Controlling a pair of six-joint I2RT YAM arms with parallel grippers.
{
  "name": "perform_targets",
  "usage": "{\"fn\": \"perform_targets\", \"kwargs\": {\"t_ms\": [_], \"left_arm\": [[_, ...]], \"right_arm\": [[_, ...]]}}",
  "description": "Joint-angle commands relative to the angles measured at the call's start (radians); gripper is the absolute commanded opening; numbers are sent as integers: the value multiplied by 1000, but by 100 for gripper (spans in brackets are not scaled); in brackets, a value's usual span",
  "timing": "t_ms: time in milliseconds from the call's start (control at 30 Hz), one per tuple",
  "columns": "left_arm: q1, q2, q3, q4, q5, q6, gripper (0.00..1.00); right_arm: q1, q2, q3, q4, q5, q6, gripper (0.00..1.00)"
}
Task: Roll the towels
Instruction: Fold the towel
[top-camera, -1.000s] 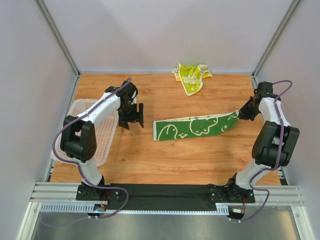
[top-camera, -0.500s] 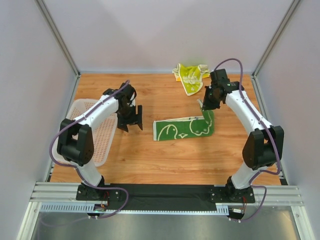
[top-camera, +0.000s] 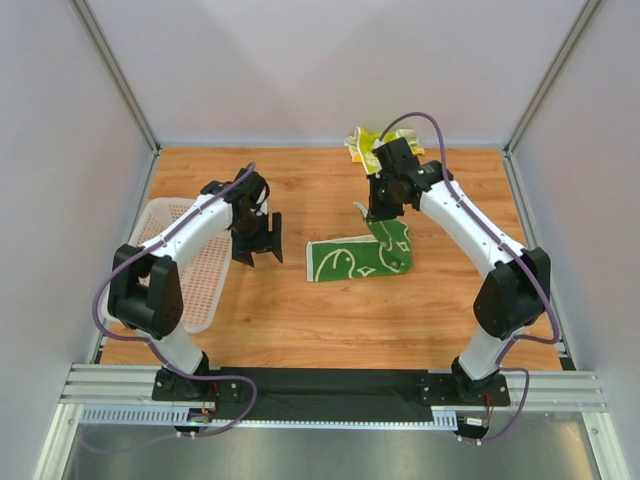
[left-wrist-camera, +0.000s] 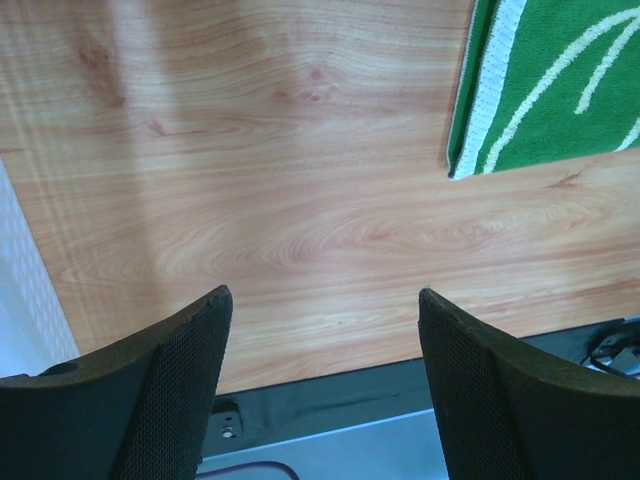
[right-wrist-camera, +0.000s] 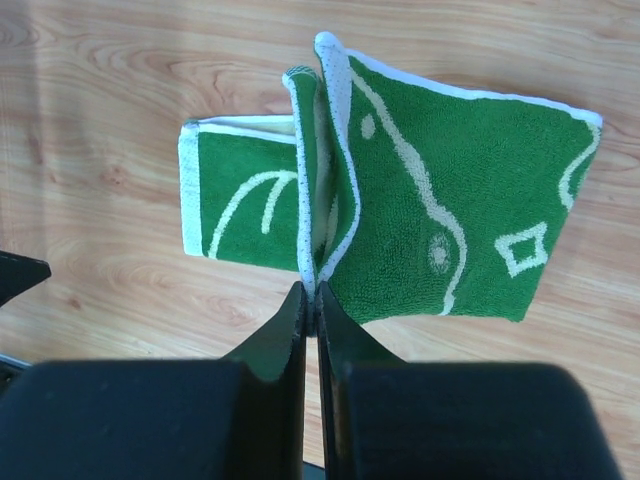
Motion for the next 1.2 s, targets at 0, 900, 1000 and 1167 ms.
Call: {"fn": "perform_targets", "kwargs": {"t_ms": [0,900,1000,1167], "left_arm": [[14,-48,-3,14,-6,4,81],[21,-42,1,10,-17,7,81],[24,-39,3,8,-20,6,81],[24,-14,43,-30,-41,19,81]], "right_arm": [[31,20,42,0,-2,14,0],[258,204,-40,164,-114,31,26],[260,222,-39,188,-170,46,51],[257,196,-20,244,-240,55,65]]}}
